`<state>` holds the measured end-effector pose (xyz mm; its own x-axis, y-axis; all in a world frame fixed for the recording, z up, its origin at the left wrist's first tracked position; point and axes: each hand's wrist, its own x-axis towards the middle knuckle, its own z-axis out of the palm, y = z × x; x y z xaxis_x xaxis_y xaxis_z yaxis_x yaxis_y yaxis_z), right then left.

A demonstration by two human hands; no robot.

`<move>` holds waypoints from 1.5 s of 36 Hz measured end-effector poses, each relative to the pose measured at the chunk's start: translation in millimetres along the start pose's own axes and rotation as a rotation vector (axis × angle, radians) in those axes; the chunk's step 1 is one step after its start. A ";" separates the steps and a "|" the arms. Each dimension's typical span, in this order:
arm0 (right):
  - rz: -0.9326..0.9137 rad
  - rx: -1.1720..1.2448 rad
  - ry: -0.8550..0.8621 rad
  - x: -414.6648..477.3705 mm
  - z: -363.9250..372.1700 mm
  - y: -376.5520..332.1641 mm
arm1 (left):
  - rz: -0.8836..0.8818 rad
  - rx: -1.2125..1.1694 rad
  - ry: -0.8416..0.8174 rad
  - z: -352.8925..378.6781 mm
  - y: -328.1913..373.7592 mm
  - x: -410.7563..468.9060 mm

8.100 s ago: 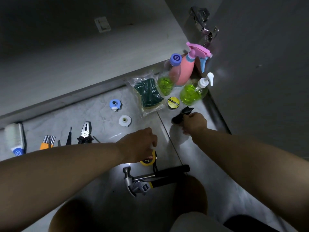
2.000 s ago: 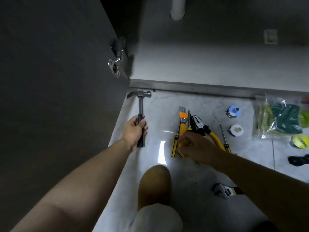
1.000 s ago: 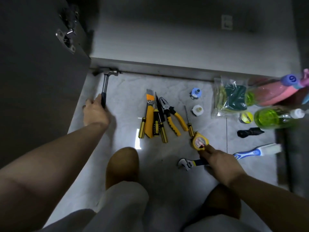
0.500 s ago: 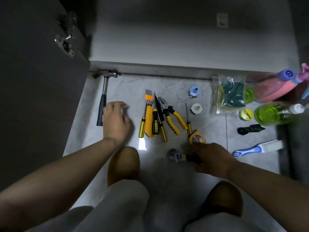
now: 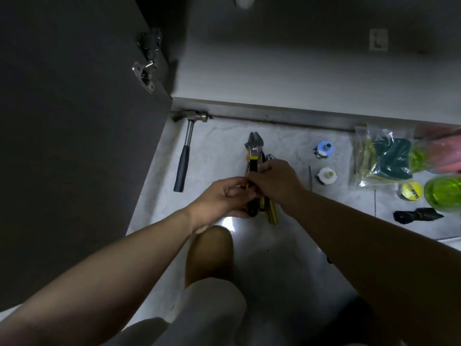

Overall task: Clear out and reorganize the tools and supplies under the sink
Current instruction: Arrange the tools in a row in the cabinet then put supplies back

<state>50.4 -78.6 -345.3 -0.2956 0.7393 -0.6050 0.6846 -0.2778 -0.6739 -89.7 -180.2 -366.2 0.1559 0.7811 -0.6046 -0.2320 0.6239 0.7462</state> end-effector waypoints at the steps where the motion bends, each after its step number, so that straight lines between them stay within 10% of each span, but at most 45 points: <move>1: -0.013 -0.031 -0.005 2.9 3.8 -4.2 | -0.001 -0.011 0.011 -5.3 0.3 -0.7; 20: -0.082 0.049 -0.076 -12.3 22.5 20.9 | -0.073 0.166 0.601 -82.7 -8.0 22.8; 39: -0.177 -0.150 0.165 -22.0 7.9 82.2 | -0.008 1.234 0.669 -58.8 -2.7 18.7; 54: -0.145 -0.523 0.246 -36.3 -31.1 111.4 | -0.162 1.420 0.709 -49.0 -7.3 32.1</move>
<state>158.1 -117.3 -385.3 -0.2897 0.8851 -0.3642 0.9046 0.1289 -0.4063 -130.1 -160.8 -404.7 -0.4634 0.7914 -0.3987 0.8475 0.5272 0.0614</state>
